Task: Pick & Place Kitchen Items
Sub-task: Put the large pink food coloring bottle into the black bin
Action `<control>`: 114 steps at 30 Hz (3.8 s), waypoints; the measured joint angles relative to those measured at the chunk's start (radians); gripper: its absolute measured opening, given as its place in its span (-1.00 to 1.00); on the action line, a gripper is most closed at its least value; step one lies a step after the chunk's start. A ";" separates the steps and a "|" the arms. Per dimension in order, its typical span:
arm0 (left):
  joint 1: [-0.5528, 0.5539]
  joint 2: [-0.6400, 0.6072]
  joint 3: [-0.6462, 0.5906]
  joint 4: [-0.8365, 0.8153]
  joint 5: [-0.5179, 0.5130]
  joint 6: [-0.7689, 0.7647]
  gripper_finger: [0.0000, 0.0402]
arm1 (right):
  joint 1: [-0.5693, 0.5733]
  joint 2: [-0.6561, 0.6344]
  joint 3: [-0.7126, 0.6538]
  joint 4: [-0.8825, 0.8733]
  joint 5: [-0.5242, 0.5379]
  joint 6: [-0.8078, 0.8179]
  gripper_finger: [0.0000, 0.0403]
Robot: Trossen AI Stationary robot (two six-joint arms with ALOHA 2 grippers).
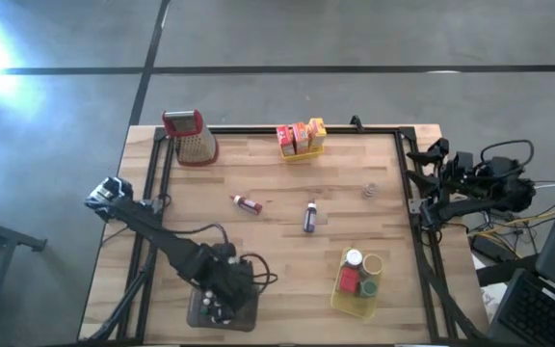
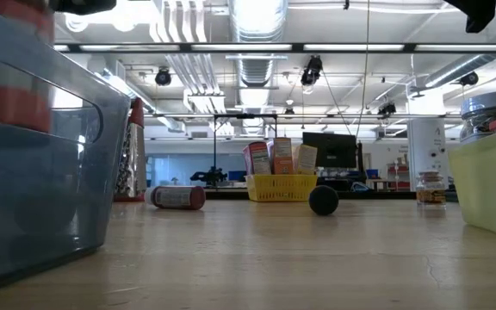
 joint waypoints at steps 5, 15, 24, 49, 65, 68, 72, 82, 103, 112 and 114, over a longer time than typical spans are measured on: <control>-0.003 0.048 0.000 0.027 0.054 -0.001 -0.35 | 0.000 0.000 -0.001 0.000 0.000 -0.001 0.15; -0.025 0.095 0.000 0.039 0.081 -0.020 -0.35 | 0.000 0.000 -0.001 0.000 0.000 -0.002 0.09; -0.047 0.095 0.000 0.052 0.064 -0.031 -0.35 | 0.000 0.000 -0.001 0.000 0.000 -0.002 0.18; -0.082 0.130 -0.001 0.160 0.074 0.181 -0.35 | 0.000 0.000 -0.001 0.000 0.000 -0.001 0.57; -0.090 0.138 -0.003 0.181 0.084 0.314 -0.35 | 0.000 0.001 -0.001 0.000 0.000 0.001 0.78; -0.090 0.138 -0.013 0.179 0.099 0.333 -0.35 | 0.000 0.001 -0.001 0.000 0.000 -0.002 0.77; -0.090 0.138 -0.028 0.182 0.108 0.349 -0.35 | 0.000 0.001 -0.001 0.000 0.000 -0.001 0.72; -0.090 0.138 -0.032 0.186 0.124 0.346 -0.35 | 0.000 0.001 -0.001 0.000 0.000 -0.002 0.56; -0.090 0.138 -0.033 0.216 0.129 0.341 -0.35 | 0.000 0.001 -0.001 0.000 0.000 0.000 0.27; -0.090 0.138 -0.033 0.219 0.127 0.378 -0.35 | 0.000 0.001 -0.001 0.000 0.000 -0.002 0.16; -0.090 0.137 -0.033 0.219 0.127 0.394 -0.35 | 0.000 0.001 -0.001 0.000 0.000 0.001 0.14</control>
